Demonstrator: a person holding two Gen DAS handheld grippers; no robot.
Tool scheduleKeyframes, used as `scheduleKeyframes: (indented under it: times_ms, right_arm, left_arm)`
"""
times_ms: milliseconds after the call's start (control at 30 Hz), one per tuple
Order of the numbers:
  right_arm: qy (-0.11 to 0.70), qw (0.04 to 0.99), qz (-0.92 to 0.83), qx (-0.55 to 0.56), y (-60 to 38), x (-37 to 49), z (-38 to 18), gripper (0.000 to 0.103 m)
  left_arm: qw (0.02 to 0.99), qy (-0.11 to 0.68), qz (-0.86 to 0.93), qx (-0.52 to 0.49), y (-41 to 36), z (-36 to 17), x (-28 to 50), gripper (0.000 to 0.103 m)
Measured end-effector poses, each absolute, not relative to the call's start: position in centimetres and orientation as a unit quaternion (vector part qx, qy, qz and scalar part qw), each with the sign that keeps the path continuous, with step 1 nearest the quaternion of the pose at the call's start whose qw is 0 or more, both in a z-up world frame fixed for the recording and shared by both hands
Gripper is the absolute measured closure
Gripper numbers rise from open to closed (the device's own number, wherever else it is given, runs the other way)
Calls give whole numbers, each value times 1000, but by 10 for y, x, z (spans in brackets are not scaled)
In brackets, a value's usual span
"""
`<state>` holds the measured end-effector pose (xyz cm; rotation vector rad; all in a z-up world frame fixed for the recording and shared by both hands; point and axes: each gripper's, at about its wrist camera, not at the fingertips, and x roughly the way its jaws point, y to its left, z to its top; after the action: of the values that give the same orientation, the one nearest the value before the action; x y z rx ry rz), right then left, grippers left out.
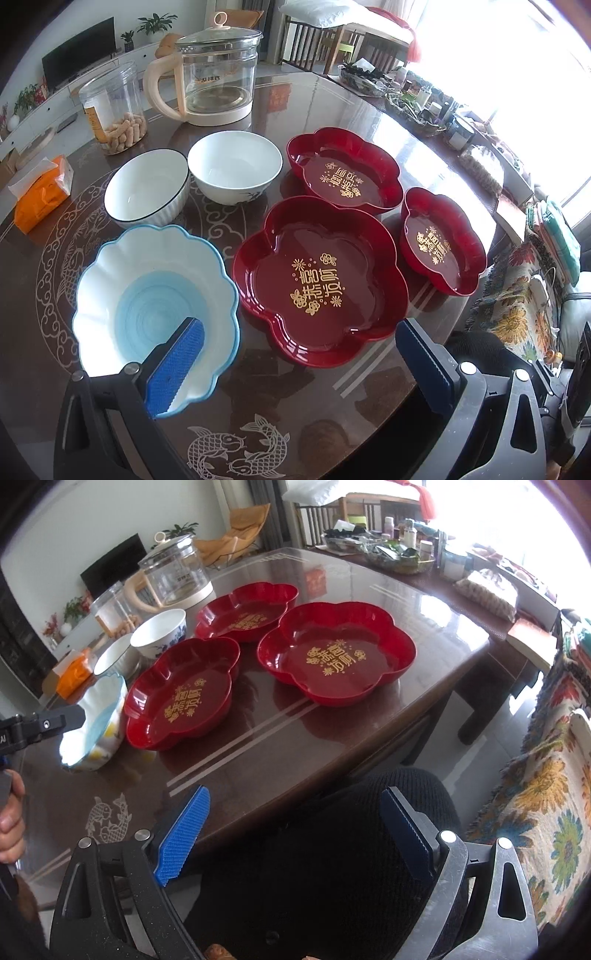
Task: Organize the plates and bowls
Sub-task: 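Reach both grippers to the large red flower plate and grasp its rim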
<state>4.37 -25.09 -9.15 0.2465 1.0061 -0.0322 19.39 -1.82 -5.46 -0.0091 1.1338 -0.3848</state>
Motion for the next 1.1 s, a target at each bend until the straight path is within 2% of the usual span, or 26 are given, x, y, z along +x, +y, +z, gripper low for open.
scheduleKeyframes:
  times_ms: [100,133,200,267,367,433,567,600,633,667,733,867,900,933,967,1100]
  right_arm:
    - [483,866,6,130,-248,55,-94,8]
    - [482,865,19,137,-247,59,-94,8]
    - [486,858,44,159,-245,68,-97,8]
    - [486,853,67,179,-244,78,-100,8]
    - [488,849,71,189,-241,95,-106,8]
    - [493,846,70,190,-238,107,-111,9]
    - [504,839,76,193,-229,130,-123,12]
    - [506,837,78,194,-226,136,-125,15]
    - [507,836,79,192,-224,141,-127,28]
    - [509,837,77,186,-220,147,-130,51]
    - [519,834,66,174,-215,157,-137,71]
    - [533,826,53,174,-213,175,-153,70]
    - [530,830,51,167,-211,177,-153,72]
    - [532,830,54,161,-209,179,-154,81]
    - [533,829,53,160,-209,181,-154,84]
    - [532,829,54,161,-212,178,-150,85]
  left_arm:
    - [817,549,-177,14,-26,-66,235,3]
    - [814,553,-174,24,-29,-70,246,11]
    - [804,565,-179,45,-37,-80,260,21]
    - [799,570,-182,66,-45,-89,272,25]
    - [791,580,-173,92,-47,-105,283,38]
    - [779,596,-171,90,-43,-116,289,57]
    - [769,609,-173,89,-40,-131,291,67]
    - [769,608,-173,95,-41,-132,291,69]
    - [771,605,-171,101,-41,-134,291,72]
    - [772,604,-169,104,-42,-135,291,74]
    - [774,602,-164,107,-40,-137,291,81]
    - [774,603,-162,104,-40,-137,291,81]
    - [774,603,-160,105,-42,-136,292,81]
    - [775,602,-157,108,-43,-136,291,81]
    - [776,601,-155,109,-43,-136,291,81]
    - [777,602,-157,93,-42,-133,283,81]
